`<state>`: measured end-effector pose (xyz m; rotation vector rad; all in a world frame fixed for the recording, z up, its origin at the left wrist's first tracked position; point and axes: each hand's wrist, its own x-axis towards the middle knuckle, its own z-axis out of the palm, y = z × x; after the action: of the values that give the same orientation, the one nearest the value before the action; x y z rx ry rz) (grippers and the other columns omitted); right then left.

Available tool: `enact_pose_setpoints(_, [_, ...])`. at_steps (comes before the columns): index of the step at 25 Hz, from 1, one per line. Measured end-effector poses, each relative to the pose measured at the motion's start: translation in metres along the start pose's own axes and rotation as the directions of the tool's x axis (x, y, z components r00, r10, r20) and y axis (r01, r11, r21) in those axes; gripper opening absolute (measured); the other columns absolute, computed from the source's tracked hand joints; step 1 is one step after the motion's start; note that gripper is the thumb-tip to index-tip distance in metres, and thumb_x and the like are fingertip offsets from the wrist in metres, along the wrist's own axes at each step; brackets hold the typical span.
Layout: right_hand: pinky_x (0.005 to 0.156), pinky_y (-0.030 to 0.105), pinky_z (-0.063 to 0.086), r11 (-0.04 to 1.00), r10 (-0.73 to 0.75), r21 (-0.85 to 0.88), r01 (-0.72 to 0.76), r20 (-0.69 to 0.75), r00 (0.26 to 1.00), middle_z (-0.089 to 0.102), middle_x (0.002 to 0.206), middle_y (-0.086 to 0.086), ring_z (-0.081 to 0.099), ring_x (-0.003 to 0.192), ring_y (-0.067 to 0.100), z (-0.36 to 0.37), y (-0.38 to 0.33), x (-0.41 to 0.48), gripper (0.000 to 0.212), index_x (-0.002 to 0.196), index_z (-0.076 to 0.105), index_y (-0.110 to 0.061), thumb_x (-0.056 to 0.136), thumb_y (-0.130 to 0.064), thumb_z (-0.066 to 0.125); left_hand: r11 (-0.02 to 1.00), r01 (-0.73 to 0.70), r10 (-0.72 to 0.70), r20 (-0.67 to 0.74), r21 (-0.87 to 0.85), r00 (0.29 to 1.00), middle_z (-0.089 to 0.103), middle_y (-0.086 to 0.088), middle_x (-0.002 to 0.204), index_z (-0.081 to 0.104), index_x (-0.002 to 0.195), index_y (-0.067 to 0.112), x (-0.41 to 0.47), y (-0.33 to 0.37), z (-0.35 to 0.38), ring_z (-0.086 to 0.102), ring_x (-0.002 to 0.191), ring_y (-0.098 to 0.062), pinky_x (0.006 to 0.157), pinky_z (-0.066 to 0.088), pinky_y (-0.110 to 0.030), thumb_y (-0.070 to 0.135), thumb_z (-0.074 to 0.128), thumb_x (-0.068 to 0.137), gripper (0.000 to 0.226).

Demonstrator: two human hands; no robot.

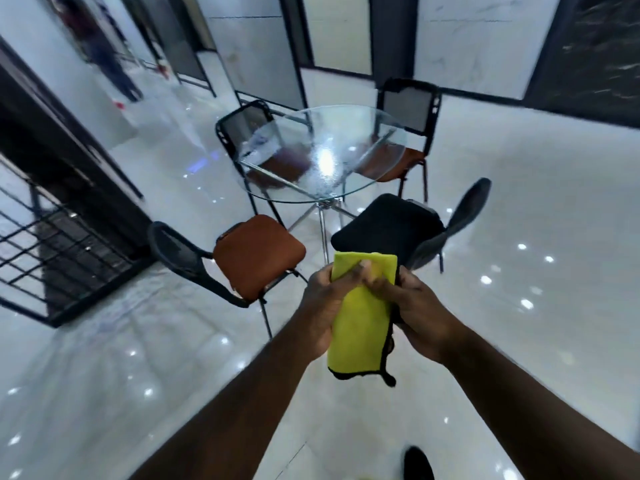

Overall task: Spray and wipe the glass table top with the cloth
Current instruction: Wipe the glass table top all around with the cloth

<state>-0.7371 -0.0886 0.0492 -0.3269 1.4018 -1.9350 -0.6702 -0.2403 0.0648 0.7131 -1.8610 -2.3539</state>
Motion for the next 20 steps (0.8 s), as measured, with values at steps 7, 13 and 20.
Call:
enact_pose_setpoints(7, [0.093,0.052,0.065,0.908,-0.158,-0.379,0.177,0.080,0.984,0.081,0.110,0.001,0.079,0.105,0.021,0.019,-0.003,0.135,0.043,0.127,0.068,-0.020,0.089,-0.018,0.087,0.990,-0.144,0.135,-0.369,0.002,0.920,0.078,-0.013,0.111,0.077,0.115,0.015,0.080,0.032,-0.055,0.073,0.107,-0.039,0.095,0.057,-0.063,0.046,0.082,0.082,0.045])
enact_pose_setpoints(13, [0.086,0.057,0.063,0.890,-0.235,-0.374,0.259,0.110,0.966,0.076,0.097,0.004,0.074,0.094,0.027,0.044,0.007,0.249,0.022,0.104,0.071,-0.025,0.089,-0.017,0.085,0.962,-0.271,0.261,-0.403,0.032,0.877,0.080,-0.007,0.106,0.074,0.112,0.015,0.180,0.047,-0.122,0.075,0.099,-0.025,0.088,0.061,-0.039,0.032,0.087,0.082,0.036])
enact_pose_setpoints(20, [0.080,0.029,0.056,0.920,-0.053,-0.360,0.153,0.273,0.961,0.066,0.088,0.002,0.064,0.088,0.014,0.088,-0.019,0.379,0.023,0.090,0.060,-0.008,0.089,0.014,0.066,0.939,-0.133,0.091,-0.145,-0.316,0.985,0.064,-0.026,0.136,0.063,0.138,0.011,0.286,0.089,-0.216,0.066,0.115,-0.035,0.101,0.053,-0.049,0.047,0.085,0.077,0.074])
